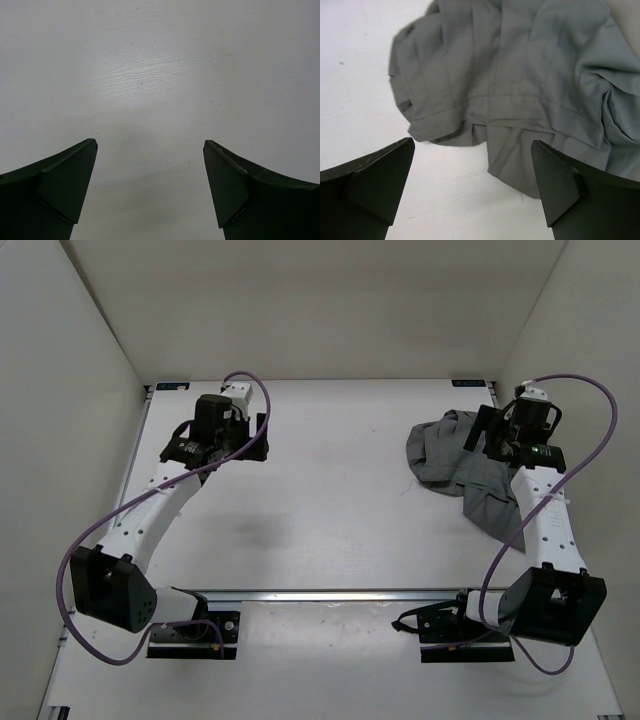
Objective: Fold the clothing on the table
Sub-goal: Grab the skirt from the pile
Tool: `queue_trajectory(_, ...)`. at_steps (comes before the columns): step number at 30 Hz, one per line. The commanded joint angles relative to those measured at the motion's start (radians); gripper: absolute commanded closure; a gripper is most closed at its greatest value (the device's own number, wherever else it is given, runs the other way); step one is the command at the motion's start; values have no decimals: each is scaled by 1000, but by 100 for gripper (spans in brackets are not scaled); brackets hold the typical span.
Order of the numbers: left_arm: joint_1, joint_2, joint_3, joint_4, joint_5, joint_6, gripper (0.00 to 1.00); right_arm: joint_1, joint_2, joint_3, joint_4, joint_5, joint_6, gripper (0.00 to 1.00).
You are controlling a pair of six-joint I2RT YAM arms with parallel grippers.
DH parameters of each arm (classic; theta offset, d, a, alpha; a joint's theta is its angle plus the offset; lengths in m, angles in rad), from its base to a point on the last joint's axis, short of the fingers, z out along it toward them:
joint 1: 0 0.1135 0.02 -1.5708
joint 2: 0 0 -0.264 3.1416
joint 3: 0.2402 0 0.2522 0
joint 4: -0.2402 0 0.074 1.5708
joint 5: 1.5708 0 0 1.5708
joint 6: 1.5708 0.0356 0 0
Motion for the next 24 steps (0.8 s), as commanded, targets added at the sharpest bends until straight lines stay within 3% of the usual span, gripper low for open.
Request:
queue_trajectory(1,-11,-39,25,-9,6,80,1,-7,16,34,-20,60,-12,1)
queue_trajectory(14,-77,68,186,-76,-12,128,1,-41,139,8,-2,-25,-12,1)
queue_trajectory(19,1,74,77,74,248,-9,1,42,202,9,58,-39,-3,1)
queue_trajectory(24,-19,44,14,126,278,-50,2,137,282,14,117,-82,39,2)
